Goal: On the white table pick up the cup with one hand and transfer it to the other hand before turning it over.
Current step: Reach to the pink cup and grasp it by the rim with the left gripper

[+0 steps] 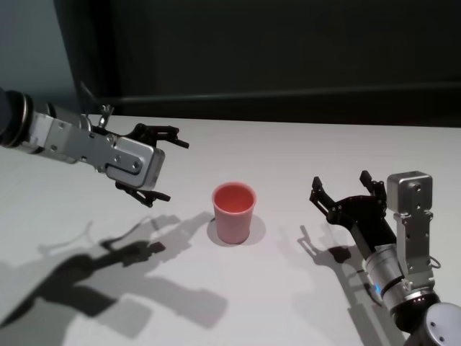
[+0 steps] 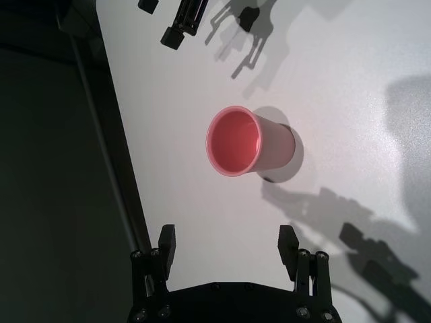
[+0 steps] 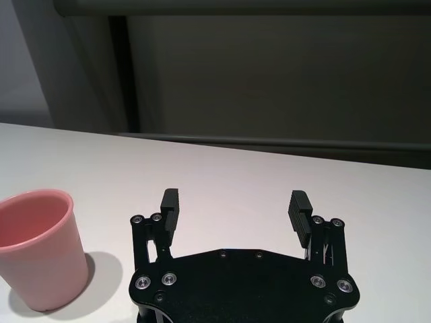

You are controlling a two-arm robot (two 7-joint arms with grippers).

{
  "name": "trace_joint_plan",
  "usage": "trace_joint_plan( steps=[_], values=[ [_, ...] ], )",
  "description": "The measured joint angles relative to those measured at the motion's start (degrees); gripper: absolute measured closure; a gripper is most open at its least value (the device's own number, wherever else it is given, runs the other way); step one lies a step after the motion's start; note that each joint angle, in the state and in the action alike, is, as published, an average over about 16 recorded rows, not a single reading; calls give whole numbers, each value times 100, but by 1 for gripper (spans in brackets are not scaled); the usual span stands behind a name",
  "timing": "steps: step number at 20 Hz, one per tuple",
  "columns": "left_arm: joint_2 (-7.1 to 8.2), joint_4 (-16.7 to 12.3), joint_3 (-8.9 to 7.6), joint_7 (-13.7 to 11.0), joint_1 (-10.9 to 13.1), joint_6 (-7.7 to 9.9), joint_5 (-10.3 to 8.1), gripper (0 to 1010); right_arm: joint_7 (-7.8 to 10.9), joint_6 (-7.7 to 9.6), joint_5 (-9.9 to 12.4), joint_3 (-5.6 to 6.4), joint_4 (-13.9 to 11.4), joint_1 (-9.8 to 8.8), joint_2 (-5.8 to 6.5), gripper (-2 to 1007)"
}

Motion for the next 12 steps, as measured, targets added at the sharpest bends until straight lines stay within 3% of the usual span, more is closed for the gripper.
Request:
trace_joint_plan(
  steps=[5, 12],
  values=[
    [-169, 249, 368, -414, -410, -96, 162, 9, 0, 0, 0, 0, 0, 0, 0, 5],
    [-451, 541, 817, -788, -865, -303, 381, 9, 0, 0, 0, 0, 0, 0, 0, 5]
  ],
)
